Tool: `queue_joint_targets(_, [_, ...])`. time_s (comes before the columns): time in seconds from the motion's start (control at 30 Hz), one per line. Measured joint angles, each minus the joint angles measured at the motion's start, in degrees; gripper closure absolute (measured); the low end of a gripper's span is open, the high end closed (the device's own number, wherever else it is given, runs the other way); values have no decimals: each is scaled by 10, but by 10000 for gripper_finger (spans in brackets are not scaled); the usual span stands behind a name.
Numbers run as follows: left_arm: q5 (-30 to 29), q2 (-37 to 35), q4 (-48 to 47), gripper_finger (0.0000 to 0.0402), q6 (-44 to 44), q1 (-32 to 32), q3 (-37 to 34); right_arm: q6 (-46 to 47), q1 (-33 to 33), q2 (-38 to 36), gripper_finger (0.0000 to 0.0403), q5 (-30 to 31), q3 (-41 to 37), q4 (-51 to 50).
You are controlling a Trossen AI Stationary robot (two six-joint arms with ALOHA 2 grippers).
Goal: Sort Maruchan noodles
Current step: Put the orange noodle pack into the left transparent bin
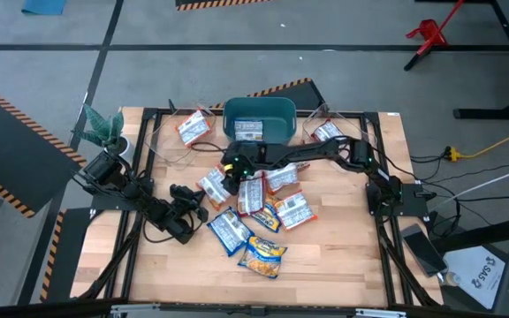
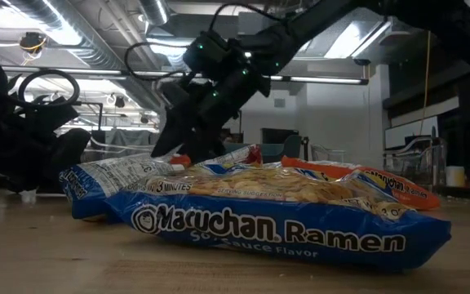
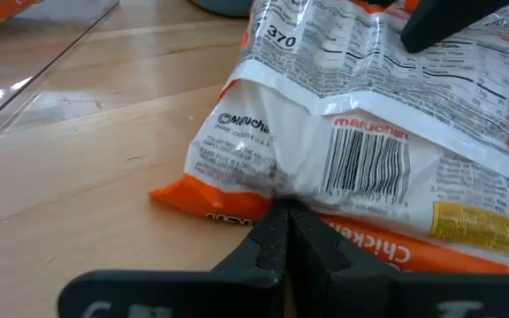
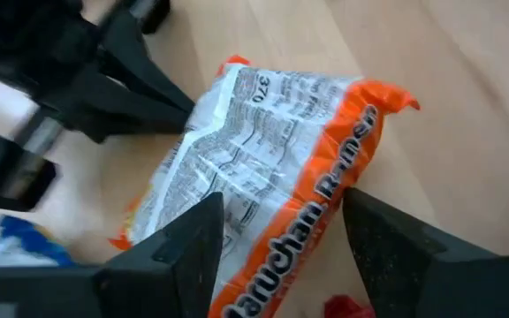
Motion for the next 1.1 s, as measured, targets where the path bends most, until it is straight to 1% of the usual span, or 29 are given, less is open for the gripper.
queue_joint_targets(0.07, [0,0,-1,402,0,0,0,-11,3,0,181,19,11,-16])
queue_joint_targets(0.23, [-1,4,-1,402,0,0,1,-34,1,0,168,41,18,-17])
queue_joint_targets(0.3, [-2,9,-1,402,-1,0,1,-39,-1,0,157,58,18,-28])
queue_joint_targets(0.53, [-17,24,11,401,7,-5,3,-38,-11,0,109,77,18,-46])
queue_joint_targets(0.63, [-18,5,11,402,8,-18,10,-37,-11,0,102,89,18,-46])
queue_joint_targets(0.8, [29,-53,9,402,17,-22,16,-37,-12,0,101,83,18,-36])
queue_joint_targets(0.87, [-1,-81,9,402,27,-36,18,-37,-12,0,100,83,17,-42])
queue_joint_targets(1.0, [-125,-142,12,402,95,-58,33,-37,-12,0,100,83,17,-45])
queue_joint_targets(1.03, [-145,-149,10,402,113,-58,33,-36,-12,0,100,83,17,-44])
queue_joint_targets(1.1, [-156,-155,7,402,138,-46,32,-35,-12,0,100,83,17,-42])
